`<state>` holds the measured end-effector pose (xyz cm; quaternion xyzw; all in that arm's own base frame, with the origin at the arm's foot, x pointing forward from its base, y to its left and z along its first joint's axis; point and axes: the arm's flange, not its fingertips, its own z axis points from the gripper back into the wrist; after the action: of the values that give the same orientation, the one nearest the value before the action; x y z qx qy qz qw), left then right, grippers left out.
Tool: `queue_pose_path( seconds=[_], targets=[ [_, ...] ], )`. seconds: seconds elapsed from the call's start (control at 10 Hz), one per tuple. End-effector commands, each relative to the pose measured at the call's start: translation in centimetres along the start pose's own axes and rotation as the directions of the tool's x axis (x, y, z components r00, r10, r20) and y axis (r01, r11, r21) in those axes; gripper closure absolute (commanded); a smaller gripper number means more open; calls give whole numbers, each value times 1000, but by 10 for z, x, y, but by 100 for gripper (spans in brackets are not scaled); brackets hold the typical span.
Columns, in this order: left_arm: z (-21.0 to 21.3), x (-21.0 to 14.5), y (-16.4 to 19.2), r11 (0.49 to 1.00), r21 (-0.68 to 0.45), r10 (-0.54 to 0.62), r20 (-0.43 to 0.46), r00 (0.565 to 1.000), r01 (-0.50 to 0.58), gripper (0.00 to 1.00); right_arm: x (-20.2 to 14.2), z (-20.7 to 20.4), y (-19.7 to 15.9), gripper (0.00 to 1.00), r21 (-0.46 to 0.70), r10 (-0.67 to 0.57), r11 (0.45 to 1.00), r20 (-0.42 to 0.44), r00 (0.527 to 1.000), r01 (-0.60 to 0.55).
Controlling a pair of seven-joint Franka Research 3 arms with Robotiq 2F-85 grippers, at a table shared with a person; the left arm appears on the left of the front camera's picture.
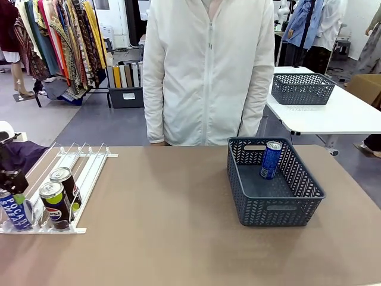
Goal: Retrieve and store the cans from the dispenser.
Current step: Pick up the last remaining can from one row of the Automatic Can Dispenser and place it in the middle of the table.
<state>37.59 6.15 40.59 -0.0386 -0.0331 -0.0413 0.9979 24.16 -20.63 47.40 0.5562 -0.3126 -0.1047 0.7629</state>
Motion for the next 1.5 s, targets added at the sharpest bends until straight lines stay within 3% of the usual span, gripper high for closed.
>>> queue_pose_path(
  seconds=[0.0, 0.3, 0.6, 0.8, 1.0, 1.1, 1.2, 1.4],
  targets=[
    [-26, -34, -12, 1000, 6, -11, 23, 1000, 10, 100, 4, -2, 2, 0, 24, 24, 999, 20, 1000, -24],
    [-11, -40, -18, 1000, 23, -18, 72, 997, 16, 100, 4, -2, 2, 0, 24, 24, 999, 20, 1000, -24],
    [76, -50, -37, 1000, -5, 0, 217, 976, 1, 100, 4, -2, 2, 0, 24, 24, 999, 20, 1000, -24],
    [132, -64, -53, 998, -30, -46, 304, 952, 58, 100, 4, -2, 2, 0, 24, 24, 999, 20, 1000, -24],
    [164, -83, -51, 998, -47, -30, 386, 922, 52, 100, 4, -2, 2, 0, 24, 24, 999, 20, 1000, -24],
    [169, -90, -46, 995, -89, -7, 410, 912, 47, 100, 4, -2, 2, 0, 24, 24, 999, 20, 1000, -24],
    [164, -78, -53, 998, -20, -55, 357, 933, 67, 100, 4, -2, 2, 0, 24, 24, 999, 20, 1000, -24],
    [164, -78, -53, 998, -20, -55, 357, 933, 67, 100, 4, -2, 2, 0, 24, 24, 999, 20, 1000, -24]
  ],
)
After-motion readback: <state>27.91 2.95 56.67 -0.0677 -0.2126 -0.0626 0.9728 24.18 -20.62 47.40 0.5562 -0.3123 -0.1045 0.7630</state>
